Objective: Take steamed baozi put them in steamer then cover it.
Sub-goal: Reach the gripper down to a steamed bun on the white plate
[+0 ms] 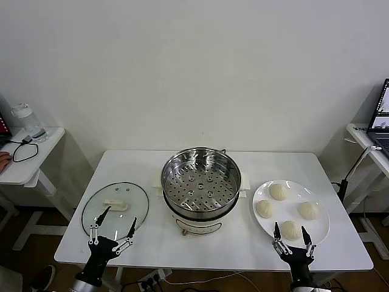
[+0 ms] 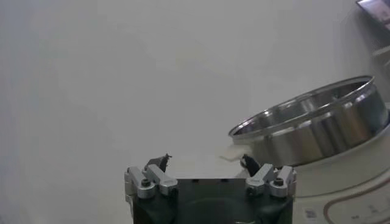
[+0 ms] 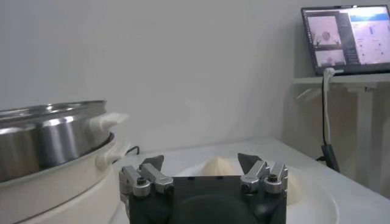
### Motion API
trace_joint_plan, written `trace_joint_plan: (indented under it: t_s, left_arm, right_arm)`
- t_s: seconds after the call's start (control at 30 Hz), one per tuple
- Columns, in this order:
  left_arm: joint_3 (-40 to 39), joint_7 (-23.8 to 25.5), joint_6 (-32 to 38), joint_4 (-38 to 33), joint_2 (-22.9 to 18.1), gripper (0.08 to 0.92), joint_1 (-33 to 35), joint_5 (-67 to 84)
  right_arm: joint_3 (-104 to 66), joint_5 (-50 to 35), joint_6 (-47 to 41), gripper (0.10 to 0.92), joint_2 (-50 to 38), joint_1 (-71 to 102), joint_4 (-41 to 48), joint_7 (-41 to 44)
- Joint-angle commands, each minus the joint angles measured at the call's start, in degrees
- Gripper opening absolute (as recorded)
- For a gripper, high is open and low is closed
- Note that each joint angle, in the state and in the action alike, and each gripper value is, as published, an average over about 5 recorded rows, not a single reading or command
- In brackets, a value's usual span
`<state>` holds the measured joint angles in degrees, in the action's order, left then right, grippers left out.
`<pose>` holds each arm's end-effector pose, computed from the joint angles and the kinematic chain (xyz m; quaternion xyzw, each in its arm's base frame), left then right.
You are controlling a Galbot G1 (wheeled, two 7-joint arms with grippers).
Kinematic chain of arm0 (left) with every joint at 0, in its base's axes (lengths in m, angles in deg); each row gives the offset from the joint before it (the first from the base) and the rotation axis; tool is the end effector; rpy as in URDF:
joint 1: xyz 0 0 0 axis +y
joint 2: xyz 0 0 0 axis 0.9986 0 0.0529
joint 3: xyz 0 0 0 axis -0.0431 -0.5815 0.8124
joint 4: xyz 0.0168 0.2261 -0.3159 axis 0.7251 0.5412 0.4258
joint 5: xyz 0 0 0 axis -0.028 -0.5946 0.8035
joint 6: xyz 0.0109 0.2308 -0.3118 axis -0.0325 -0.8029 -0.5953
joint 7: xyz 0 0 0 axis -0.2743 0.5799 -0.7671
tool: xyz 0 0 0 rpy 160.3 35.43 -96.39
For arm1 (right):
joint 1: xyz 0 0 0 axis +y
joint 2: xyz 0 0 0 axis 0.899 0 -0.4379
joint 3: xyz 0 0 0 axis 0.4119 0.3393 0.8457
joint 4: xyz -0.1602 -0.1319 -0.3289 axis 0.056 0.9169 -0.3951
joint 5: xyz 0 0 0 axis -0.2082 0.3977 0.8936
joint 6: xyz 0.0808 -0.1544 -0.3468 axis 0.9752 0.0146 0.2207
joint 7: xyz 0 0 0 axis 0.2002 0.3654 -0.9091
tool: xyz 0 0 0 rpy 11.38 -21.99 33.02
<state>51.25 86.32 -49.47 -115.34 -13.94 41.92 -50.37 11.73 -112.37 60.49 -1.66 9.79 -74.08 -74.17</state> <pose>0.1452 0.1019 -0.3836 0.1231 0.9688 0.2005 0.0773 0.1589 -0.0996 -0.4014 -0.0943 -0.9947 -0.0373 0.0141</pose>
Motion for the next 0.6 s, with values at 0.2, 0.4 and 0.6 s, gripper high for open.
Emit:
trace_joint_plan:
  t_s: [0.2, 0.4, 0.6]
  left_arm:
    - [-0.9, -0.3, 0.3, -1.8, 0.2, 0.823, 1.1, -1.1]
    - [0.1, -0.1, 0.4, -2.4, 0.2, 0.823, 1.3, -1.1]
    - [0.7, 0.1, 0.6, -2.5, -0.1, 0.823, 1.1, -1.0]
  right_arm:
    - [0.2, -8.9, -13.7, 0.823, -11.8, -26.2, 9.3, -1.7]
    - [12.6, -16.0, -18.1, 0.823, -21.6, -45.0, 23.5, 3.3]
    - [28.0, -17.6, -20.2, 0.823, -28.6, -61.3, 39.4, 19.0]
